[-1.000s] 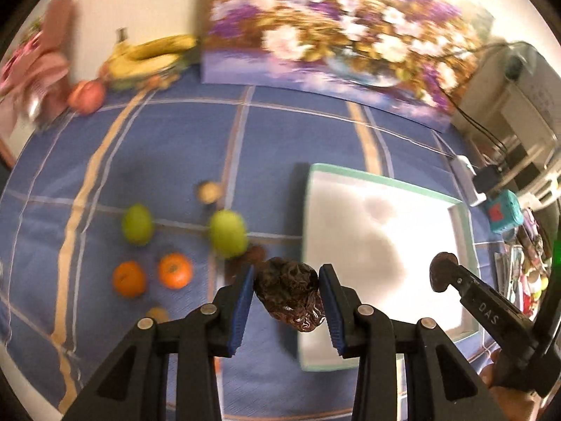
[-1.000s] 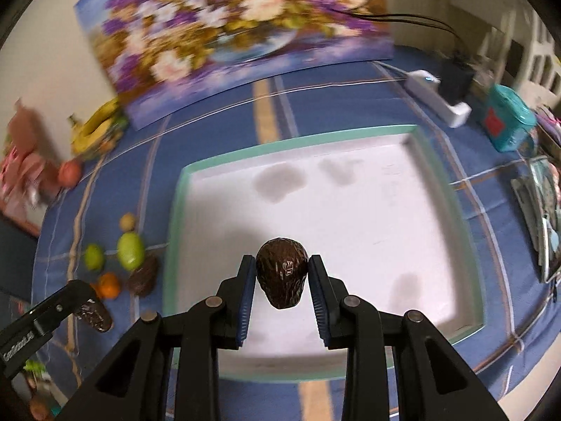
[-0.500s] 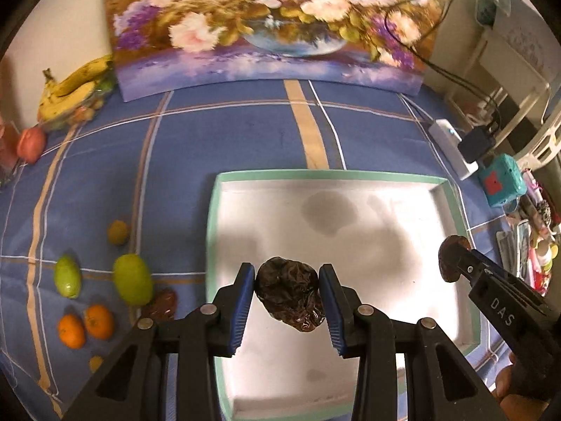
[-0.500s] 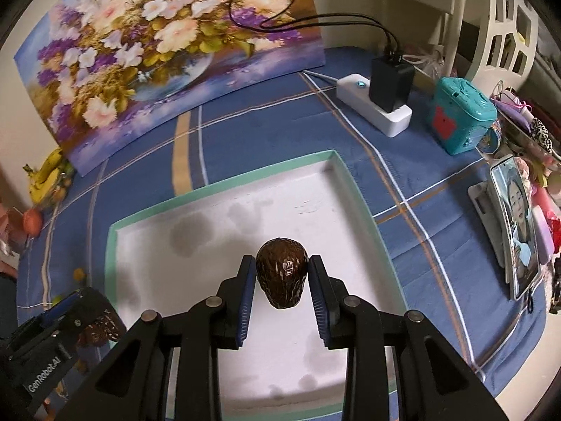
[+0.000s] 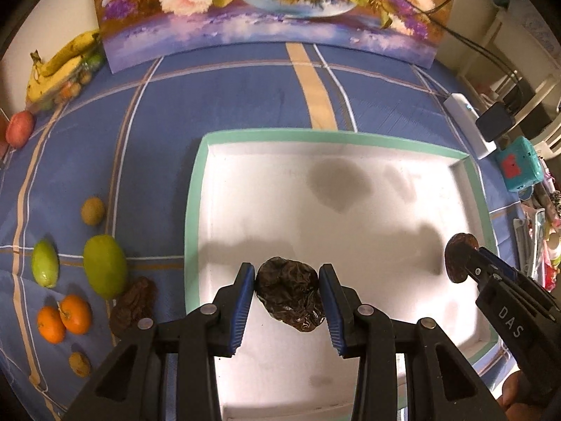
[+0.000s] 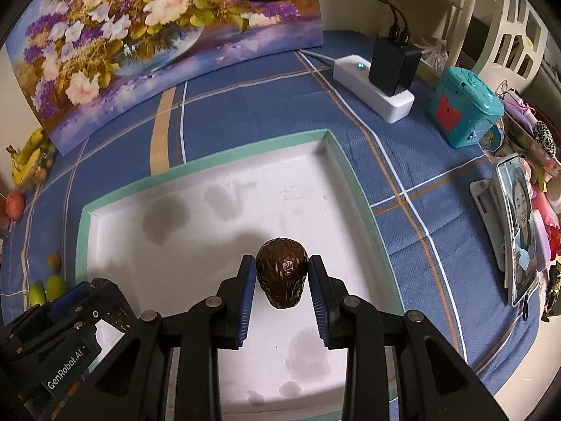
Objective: Organize fruits
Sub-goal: 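Carry both dates over the white tray with both tools, then open both tools to drop the dates into the tray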
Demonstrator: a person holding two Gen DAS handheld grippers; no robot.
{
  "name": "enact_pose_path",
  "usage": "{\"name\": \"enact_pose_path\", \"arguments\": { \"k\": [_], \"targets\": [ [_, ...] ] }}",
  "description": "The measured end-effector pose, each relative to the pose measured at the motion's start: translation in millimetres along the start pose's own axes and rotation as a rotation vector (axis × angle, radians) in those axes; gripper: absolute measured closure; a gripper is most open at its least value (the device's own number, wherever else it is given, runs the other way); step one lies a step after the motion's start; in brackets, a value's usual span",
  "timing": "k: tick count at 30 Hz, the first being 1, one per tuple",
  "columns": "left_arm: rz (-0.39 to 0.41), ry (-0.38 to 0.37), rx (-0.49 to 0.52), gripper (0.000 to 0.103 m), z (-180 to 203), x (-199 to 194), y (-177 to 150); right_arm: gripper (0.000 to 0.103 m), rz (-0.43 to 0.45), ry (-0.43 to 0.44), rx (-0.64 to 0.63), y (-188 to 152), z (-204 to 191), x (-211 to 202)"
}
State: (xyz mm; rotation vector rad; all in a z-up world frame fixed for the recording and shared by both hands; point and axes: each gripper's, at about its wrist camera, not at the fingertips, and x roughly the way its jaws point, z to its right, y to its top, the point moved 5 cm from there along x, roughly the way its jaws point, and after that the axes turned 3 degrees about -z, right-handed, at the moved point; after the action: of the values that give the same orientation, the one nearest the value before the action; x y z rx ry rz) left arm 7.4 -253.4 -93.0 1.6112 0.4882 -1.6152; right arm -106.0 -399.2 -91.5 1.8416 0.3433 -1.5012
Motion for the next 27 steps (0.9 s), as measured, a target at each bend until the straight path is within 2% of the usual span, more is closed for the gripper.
{"name": "enact_pose_path", "arguments": {
  "k": [5, 18, 27],
  "targets": [
    [-0.016, -0.005, -0.012, 0.063, -2.2, 4.5, -1.2, 0.071, -0.039, -0.01, -0.008, -6.1, 0.2, 12.7],
    [-0.033, -0.02, -0.011, 0.061, -2.9, -2.5, -0.8, 0.071, -0.04, -0.025, -0.011, -6.3, -1.3, 8.7],
    [0.008, -0.045, -0.027, 0.061, -8.9, -27.5, 1.9, 0.071, -0.007, -0.023, -0.013, -3.3, -1.0, -9.6]
  ]
}}
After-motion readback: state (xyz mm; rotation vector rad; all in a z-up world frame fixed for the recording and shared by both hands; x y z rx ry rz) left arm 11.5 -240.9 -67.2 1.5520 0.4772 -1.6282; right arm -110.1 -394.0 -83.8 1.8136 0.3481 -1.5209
